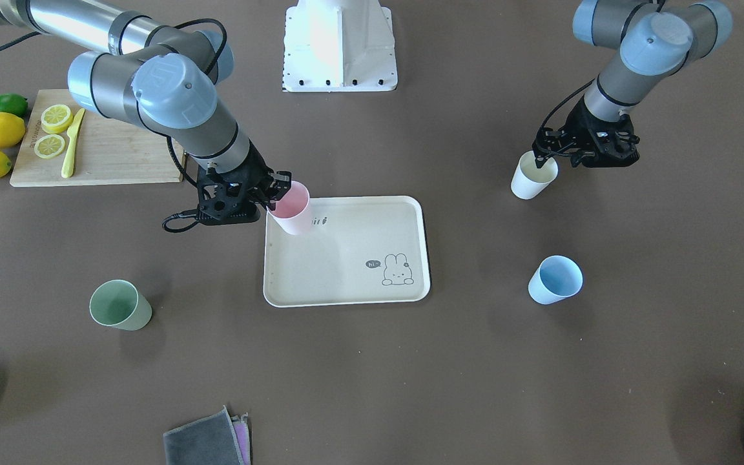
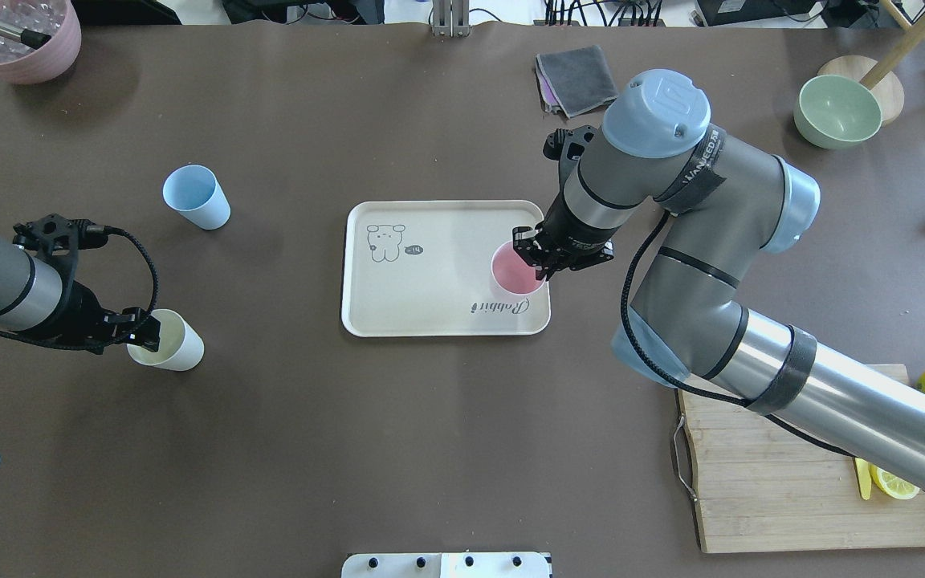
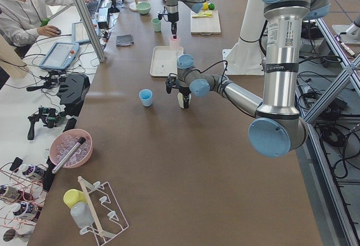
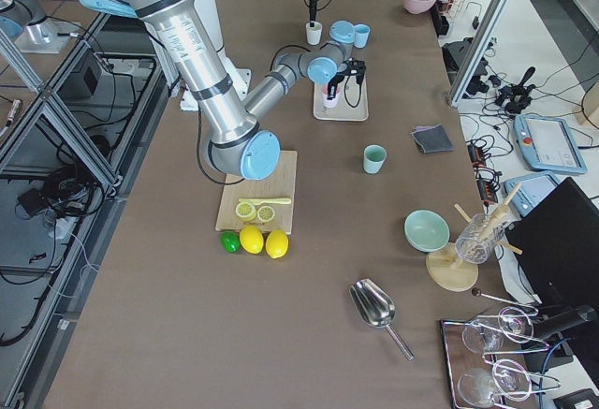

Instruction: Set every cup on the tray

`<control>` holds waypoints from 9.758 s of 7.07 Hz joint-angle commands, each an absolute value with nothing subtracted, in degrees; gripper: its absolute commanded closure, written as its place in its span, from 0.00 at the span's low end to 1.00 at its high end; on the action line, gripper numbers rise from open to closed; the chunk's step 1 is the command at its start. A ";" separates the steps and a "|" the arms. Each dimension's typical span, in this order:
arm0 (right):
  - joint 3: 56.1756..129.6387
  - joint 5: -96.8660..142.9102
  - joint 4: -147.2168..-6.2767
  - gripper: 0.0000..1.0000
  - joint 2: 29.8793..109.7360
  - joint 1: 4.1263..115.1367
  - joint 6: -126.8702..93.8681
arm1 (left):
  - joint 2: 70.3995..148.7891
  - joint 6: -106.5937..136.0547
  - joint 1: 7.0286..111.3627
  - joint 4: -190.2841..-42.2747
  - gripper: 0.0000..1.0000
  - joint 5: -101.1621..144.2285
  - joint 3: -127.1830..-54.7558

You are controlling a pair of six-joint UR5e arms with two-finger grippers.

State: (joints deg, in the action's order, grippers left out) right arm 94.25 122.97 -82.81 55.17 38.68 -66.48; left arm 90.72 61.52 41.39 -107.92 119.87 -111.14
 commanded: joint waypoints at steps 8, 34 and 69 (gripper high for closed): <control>96.05 123.65 -83.40 0.00 56.76 42.96 -68.12 | 117.20 71.34 40.96 -92.12 1.00 119.80 -106.55; 79.19 123.49 -74.27 1.00 47.64 39.64 -71.28 | 117.15 43.77 56.78 -100.61 0.15 120.85 -84.22; 91.06 134.64 -81.74 0.00 84.19 77.69 -13.63 | 88.50 -1.14 79.63 -89.47 0.02 125.24 -102.74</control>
